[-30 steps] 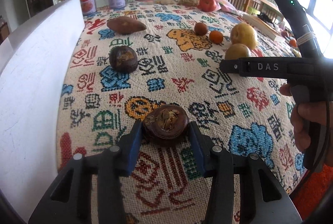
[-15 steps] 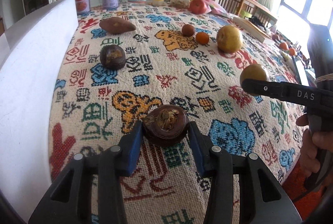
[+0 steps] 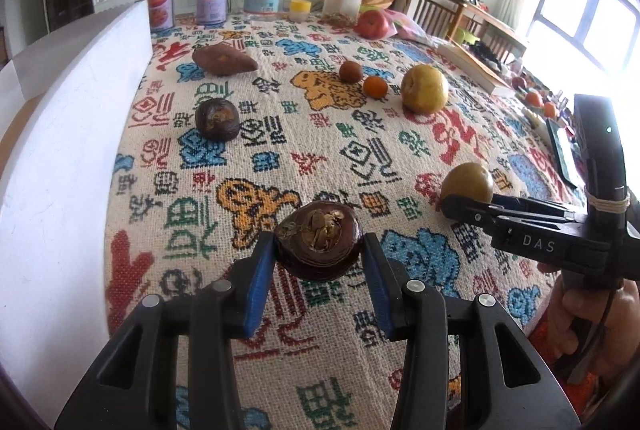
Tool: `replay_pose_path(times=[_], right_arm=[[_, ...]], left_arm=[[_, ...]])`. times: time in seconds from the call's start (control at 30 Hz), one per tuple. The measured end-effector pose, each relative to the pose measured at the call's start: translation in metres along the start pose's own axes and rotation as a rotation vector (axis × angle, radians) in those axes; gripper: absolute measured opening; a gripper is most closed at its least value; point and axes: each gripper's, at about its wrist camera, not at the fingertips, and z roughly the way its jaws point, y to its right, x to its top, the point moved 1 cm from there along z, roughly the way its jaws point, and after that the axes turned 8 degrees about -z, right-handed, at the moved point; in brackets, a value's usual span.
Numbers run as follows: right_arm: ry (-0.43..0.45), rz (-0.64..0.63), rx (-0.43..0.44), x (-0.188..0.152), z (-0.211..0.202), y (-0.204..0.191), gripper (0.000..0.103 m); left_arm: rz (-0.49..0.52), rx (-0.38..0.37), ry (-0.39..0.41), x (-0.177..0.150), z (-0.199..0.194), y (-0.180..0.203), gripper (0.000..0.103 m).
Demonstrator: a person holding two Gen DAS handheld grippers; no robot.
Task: Organize fruits
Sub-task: 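Carry both fruits into the white box and open both tools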
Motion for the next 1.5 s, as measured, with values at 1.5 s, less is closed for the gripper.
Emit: replay_pose_path(times=[1.5], right_arm=[[-0.083,-0.523,0.501,0.04,-0.022,-0.341,0.049]], left_arm=[[-0.561,0.336,0.136,0.008,-0.171,-0.233,0.045]])
